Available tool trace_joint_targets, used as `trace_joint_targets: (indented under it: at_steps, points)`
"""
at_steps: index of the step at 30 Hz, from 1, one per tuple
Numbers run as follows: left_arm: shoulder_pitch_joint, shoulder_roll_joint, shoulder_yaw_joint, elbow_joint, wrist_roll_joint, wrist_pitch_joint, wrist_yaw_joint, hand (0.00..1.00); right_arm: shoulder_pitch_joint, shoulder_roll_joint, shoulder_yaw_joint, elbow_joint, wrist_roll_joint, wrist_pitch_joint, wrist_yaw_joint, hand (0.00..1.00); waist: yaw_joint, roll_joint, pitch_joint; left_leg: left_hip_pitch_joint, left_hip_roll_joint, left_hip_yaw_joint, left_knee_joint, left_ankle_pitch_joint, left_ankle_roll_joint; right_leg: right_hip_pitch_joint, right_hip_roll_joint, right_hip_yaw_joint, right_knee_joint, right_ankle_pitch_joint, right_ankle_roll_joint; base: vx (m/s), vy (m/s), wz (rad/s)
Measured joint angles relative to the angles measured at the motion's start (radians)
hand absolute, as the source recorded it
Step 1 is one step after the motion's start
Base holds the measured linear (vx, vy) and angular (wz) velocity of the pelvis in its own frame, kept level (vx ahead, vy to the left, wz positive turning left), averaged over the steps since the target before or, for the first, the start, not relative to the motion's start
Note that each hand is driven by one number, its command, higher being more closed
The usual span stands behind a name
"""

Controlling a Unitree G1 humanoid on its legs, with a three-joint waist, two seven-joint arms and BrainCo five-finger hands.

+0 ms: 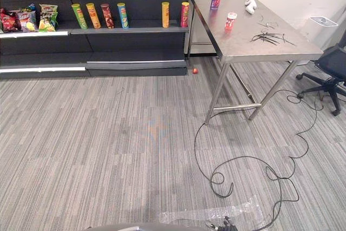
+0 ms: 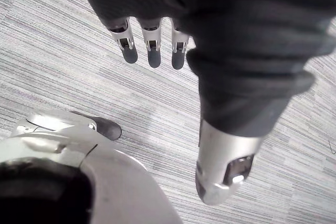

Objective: Put the gum and the chips on the shelf.

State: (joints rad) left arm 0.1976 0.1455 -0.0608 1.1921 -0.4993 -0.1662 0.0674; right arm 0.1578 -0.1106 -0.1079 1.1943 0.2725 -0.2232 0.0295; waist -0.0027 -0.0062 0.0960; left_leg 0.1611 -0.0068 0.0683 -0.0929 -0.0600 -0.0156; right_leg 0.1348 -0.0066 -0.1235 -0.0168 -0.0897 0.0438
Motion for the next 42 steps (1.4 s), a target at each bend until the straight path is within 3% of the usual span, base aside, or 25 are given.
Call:
trace_joint_targets:
  at_steps: [13,20,22,24,25,27,28,29,30,31,32,34,36,38,41,42]
  points:
    - [0.001,-0.005,0.000,-0.003,-0.008,-0.093,0.000,0.00,-0.001,0.005,0.000,-0.006,0.012,-0.008,0.003,0.00,-0.004,-0.005,0.016,0.017,0.000,-0.001,0.000,0.001,-0.001,0.015,0.000,-0.002,0.001,0.000,0.000,0.00,0.000,0.00]
    - [-0.004,-0.013,0.013,-0.033,-0.009,-0.104,-0.002,0.00,0.000,0.007,0.009,-0.024,0.014,-0.052,0.010,0.00,-0.021,-0.004,0.025,0.022,-0.003,-0.019,0.000,0.007,-0.009,0.030,-0.005,-0.018,0.007,0.000,-0.001,-0.03,-0.016,0.07]
    - [-0.007,-0.016,0.031,-0.051,-0.008,-0.105,-0.001,0.00,-0.001,0.006,0.010,-0.042,0.028,-0.057,0.026,0.00,-0.021,-0.008,0.034,0.010,-0.005,-0.023,0.015,-0.001,-0.017,0.018,-0.009,-0.028,0.029,-0.013,-0.018,-0.08,-0.026,0.11]
    - [-0.017,-0.017,0.052,-0.056,-0.008,-0.105,0.005,0.00,-0.006,0.010,0.010,-0.044,0.062,-0.070,0.045,0.00,-0.022,-0.007,0.044,-0.068,0.000,-0.017,0.143,-0.069,-0.018,-0.021,-0.016,-0.039,0.084,-0.050,-0.020,-0.09,-0.036,0.14]
    - [-0.018,-0.025,0.073,-0.063,-0.009,-0.105,0.010,0.00,-0.005,0.005,0.016,-0.052,0.084,-0.071,0.063,0.00,-0.019,0.001,0.052,-0.145,0.031,0.009,0.295,-0.149,-0.044,-0.044,-0.008,-0.043,0.125,-0.079,-0.037,-0.08,-0.032,0.06]
    - [-0.006,-0.033,0.119,-0.070,-0.010,-0.105,0.015,0.00,-0.003,-0.003,0.041,-0.072,0.099,-0.070,0.075,0.00,-0.017,0.013,0.064,-0.227,0.068,0.032,0.495,-0.179,-0.085,-0.043,0.012,-0.039,0.129,-0.087,-0.051,-0.03,-0.034,0.01]
    - [-0.004,-0.044,0.159,-0.078,-0.010,-0.105,0.015,0.00,-0.004,-0.008,0.045,-0.083,0.099,-0.070,0.083,0.00,-0.021,0.018,0.073,-0.309,0.090,0.041,0.655,-0.158,-0.065,-0.045,0.019,-0.039,0.141,-0.091,-0.059,0.02,-0.037,-0.17]
    - [0.000,-0.070,0.195,-0.081,-0.012,-0.106,0.020,0.00,-0.007,-0.015,0.052,-0.084,0.097,-0.070,0.088,0.00,-0.012,0.029,0.091,-0.380,0.108,0.031,0.816,-0.106,-0.074,-0.040,0.026,-0.022,0.164,-0.100,-0.068,0.03,-0.024,-0.25]
    - [0.003,-0.078,0.210,-0.084,-0.029,-0.106,0.025,0.00,-0.007,-0.017,0.054,-0.084,0.096,-0.070,0.089,0.00,-0.006,0.030,0.097,-0.405,0.111,0.029,0.872,-0.069,-0.079,-0.037,0.023,-0.008,0.177,-0.108,-0.069,0.07,0.012,-0.46]
    - [0.006,-0.084,0.227,-0.087,-0.046,-0.106,0.036,0.00,-0.012,-0.019,0.055,-0.084,0.081,-0.071,0.090,0.00,0.007,0.011,0.113,-0.436,0.107,0.030,0.945,-0.027,-0.079,-0.025,0.005,0.009,0.196,-0.123,-0.074,0.09,0.021,-0.44]
    - [0.022,-0.089,0.227,-0.087,-0.047,-0.106,0.039,0.00,-0.014,-0.021,0.056,-0.085,0.075,-0.071,0.090,0.00,0.006,0.018,0.115,-0.438,0.108,0.027,0.920,-0.071,-0.067,-0.016,-0.005,0.025,0.199,-0.130,-0.073,0.10,0.024,-0.39]
    - [0.033,-0.106,0.249,-0.089,-0.047,-0.107,0.044,0.00,-0.017,-0.028,0.056,-0.088,0.061,-0.074,0.093,0.00,0.002,0.018,0.117,-0.437,0.112,0.026,0.785,-0.095,-0.067,-0.002,-0.024,0.050,0.201,-0.142,-0.067,0.15,0.056,-0.30]
    - [0.041,-0.115,0.266,-0.090,-0.047,-0.107,0.046,0.00,-0.018,-0.031,0.056,-0.089,0.051,-0.079,0.111,0.00,0.003,0.019,0.118,-0.436,0.109,0.025,0.565,-0.073,-0.067,-0.001,-0.049,0.064,0.208,-0.162,-0.054,0.20,0.108,-0.18]
    - [0.055,-0.130,0.264,-0.090,-0.044,-0.106,0.056,0.00,-0.018,-0.043,0.057,-0.089,0.048,-0.092,0.135,0.00,0.004,0.038,0.123,-0.420,0.118,-0.015,0.244,0.019,-0.093,0.027,-0.059,0.080,0.212,-0.200,-0.029,0.30,0.206,-0.13]
    - [0.085,-0.152,0.259,-0.085,-0.035,-0.101,0.070,0.00,-0.016,-0.061,0.068,-0.086,0.039,-0.113,0.135,0.00,0.006,0.065,0.135,-0.422,0.158,-0.027,0.205,0.032,-0.098,0.098,-0.051,0.106,0.213,-0.255,0.006,0.38,0.334,-0.31]
    - [0.091,-0.142,0.253,-0.075,-0.026,-0.083,0.075,0.00,-0.017,-0.054,0.079,-0.082,0.035,-0.114,0.137,0.00,0.010,0.058,0.137,-0.423,0.150,-0.021,0.275,0.122,-0.096,0.135,-0.075,0.131,0.209,-0.285,0.010,0.43,0.323,-0.55]
